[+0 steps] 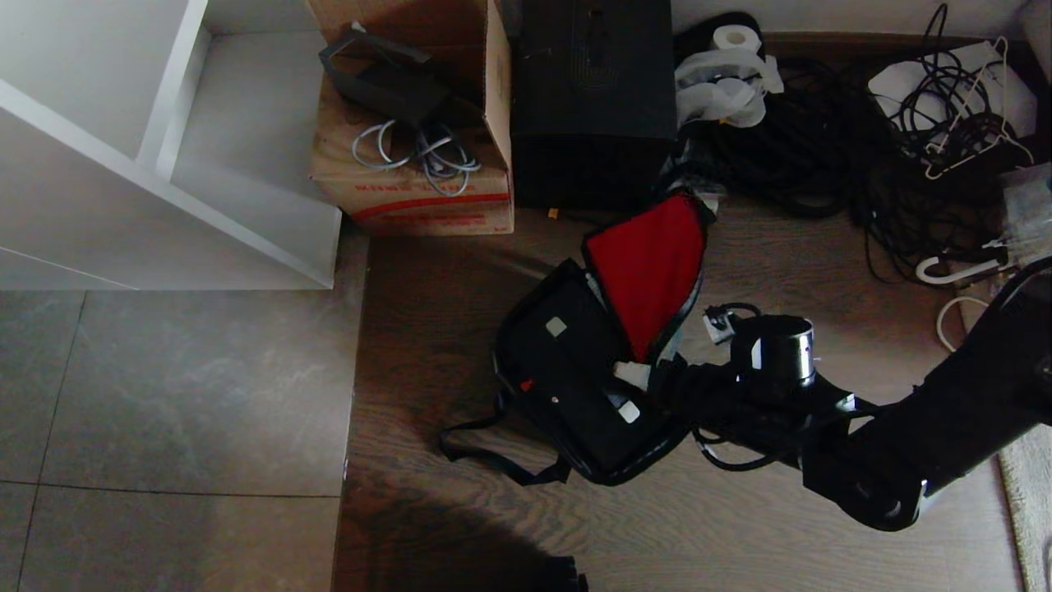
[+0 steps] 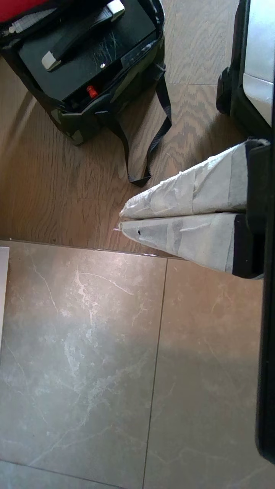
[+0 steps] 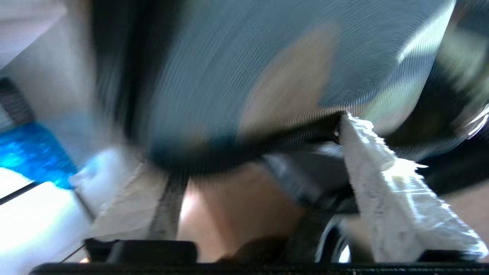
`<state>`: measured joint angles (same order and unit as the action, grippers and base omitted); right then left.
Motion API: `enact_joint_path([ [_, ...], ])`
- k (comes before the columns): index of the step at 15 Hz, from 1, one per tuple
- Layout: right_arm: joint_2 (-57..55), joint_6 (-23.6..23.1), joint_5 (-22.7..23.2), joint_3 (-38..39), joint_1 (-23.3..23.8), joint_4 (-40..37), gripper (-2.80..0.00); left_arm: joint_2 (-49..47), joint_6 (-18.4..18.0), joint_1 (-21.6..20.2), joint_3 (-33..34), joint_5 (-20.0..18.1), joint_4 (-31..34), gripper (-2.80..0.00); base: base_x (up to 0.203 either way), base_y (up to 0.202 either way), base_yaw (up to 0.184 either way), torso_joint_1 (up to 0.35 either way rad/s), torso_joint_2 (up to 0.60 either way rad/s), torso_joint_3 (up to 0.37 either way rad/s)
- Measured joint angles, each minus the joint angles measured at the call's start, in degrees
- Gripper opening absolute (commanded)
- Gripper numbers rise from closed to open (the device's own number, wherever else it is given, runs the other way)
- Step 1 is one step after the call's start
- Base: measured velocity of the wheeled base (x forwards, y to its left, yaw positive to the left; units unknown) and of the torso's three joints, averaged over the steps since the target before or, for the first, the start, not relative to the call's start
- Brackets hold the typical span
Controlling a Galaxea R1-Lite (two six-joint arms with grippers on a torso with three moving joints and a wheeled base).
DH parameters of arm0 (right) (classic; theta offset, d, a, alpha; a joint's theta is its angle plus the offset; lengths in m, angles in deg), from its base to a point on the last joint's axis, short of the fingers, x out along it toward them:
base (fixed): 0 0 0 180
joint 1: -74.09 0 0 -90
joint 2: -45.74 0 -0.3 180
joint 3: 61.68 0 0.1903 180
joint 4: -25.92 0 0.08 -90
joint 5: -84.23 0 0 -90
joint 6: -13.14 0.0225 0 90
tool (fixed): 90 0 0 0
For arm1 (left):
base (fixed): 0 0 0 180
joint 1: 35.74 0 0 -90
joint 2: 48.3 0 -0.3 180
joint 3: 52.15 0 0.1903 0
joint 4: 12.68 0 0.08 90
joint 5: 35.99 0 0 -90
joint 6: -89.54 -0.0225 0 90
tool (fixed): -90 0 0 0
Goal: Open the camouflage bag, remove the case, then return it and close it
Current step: Close the top of the storage box
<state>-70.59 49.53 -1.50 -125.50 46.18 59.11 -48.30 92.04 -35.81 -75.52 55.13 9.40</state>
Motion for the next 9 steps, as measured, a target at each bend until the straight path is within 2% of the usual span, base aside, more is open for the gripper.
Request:
enact_joint_path([
  [3,1.2,3.7,-0.4,4.8,-3.6,0.7,0.00,0.0,0.1,0.0,0.0,0.0,0.0,-2.80,0.000,0.000,0.000,0.000,0.00,0.000],
  [6,3.5,10.2,-0.4,7.1,-7.4,-0.2,0.00,0.0,0.1,0.0,0.0,0.0,0.0,-2.80,0.000,0.000,0.000,0.000,0.00,0.000],
  [9,6.4,12.8,-0.4,9.5,-10.9,-2.8,0.00,0.0,0.0,0.0,0.0,0.0,0.0,-2.80,0.000,0.000,0.000,0.000,0.00,0.000],
])
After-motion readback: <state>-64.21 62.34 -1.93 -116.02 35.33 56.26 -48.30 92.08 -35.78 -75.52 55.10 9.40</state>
